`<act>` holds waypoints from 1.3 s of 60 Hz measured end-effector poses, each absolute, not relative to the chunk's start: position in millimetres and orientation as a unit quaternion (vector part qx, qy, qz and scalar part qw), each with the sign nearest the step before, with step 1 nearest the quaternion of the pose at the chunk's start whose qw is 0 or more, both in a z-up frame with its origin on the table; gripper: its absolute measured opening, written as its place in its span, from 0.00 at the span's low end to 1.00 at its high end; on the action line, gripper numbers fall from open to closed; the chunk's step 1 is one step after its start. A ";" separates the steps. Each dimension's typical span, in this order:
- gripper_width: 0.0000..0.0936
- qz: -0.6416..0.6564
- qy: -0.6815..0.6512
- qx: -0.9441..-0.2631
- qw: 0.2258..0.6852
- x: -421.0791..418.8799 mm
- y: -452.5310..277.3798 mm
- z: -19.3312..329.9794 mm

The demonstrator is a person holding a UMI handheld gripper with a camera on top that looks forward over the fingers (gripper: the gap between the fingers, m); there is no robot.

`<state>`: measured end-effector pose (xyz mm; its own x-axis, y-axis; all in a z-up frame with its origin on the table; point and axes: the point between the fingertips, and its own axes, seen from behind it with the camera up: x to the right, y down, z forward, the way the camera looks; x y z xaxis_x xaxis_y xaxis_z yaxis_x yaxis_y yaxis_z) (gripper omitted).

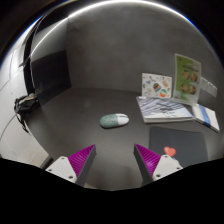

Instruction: Arrange mouse

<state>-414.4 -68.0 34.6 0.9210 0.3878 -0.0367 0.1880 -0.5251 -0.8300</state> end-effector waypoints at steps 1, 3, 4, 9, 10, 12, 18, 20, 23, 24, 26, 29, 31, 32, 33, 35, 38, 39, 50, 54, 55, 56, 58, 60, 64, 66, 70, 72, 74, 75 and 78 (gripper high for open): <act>0.86 0.115 -0.166 -0.867 0.456 -420.8 -59.1 32.1; 0.86 0.125 -0.165 -0.868 0.452 -432.1 -44.3 27.4; 0.86 0.128 -0.165 -0.869 0.449 -437.4 -38.1 24.7; 0.86 0.139 -0.170 -0.869 0.443 -461.0 -14.2 15.0; 0.86 0.141 -0.172 -0.869 0.441 -465.2 -10.7 13.1; 0.86 0.143 -0.170 -0.871 0.437 -473.4 -4.8 7.4; 0.86 0.143 -0.154 -0.882 0.422 -487.6 11.1 -4.4; 0.86 0.137 -0.145 -0.886 0.418 -489.3 17.8 -8.9; 0.85 0.122 -0.132 -0.888 0.423 -490.5 30.4 -9.6; 0.85 0.118 -0.128 -0.890 0.421 -490.9 33.3 -10.5; 0.84 0.110 -0.120 -0.892 0.422 -492.1 40.8 -10.7; 0.85 0.099 -0.105 -0.896 0.419 -494.2 51.2 -10.9; 0.85 0.093 -0.098 -0.899 0.417 -496.2 58.2 -10.9; 0.85 0.089 -0.094 -0.900 0.417 -496.7 61.8 -10.8; 0.85 0.083 -0.091 -0.901 0.416 -497.3 65.3 -11.1; 0.85 0.072 -0.083 -0.903 0.415 -498.1 72.3 -12.1; 0.86 0.052 -0.076 -0.905 0.414 -499.8 82.2 -13.9; 0.87 0.045 -0.075 -0.906 0.414 -500.6 85.1 -14.7; 0.88 0.014 -0.038 -0.907 0.420 -514.7 121.4 -17.2; 0.90 0.008 -0.026 -0.903 0.428 -515.8 129.4 -15.8; 0.85 0.009 -0.025 -0.902 0.430 -516.8 130.3 -15.8; 0.79 0.009 -0.025 -0.901 0.433 -517.8 131.4 -15.7; 0.69 0.010 -0.030 -0.899 0.437 -520.4 132.9 -15.9; 0.59 0.009 -0.030 -0.897 0.440 -523.4 133.9 -15.9; 0.55 0.003 -0.025 -0.898 0.439 -522.6 132.9 -15.8; 0.56 0.004 -0.020 -0.899 0.438 -522.2 132.9 -15.3; 0.48 0.007 -0.014 -0.898 0.439 -522.8 132.5 -13.9; 0.46 0.010 -0.027 -0.899 0.437 -525.6 130.0 -12.4; 0.46 0.014 -0.040 -0.897 0.439 -531.6 126.3 -4.0; 0.46 0.017 -0.047 -0.893 0.447 -533.4 125.6 3.5; 0.46 0.018 -0.068 -0.877 0.475 -538.4 123.4 36.0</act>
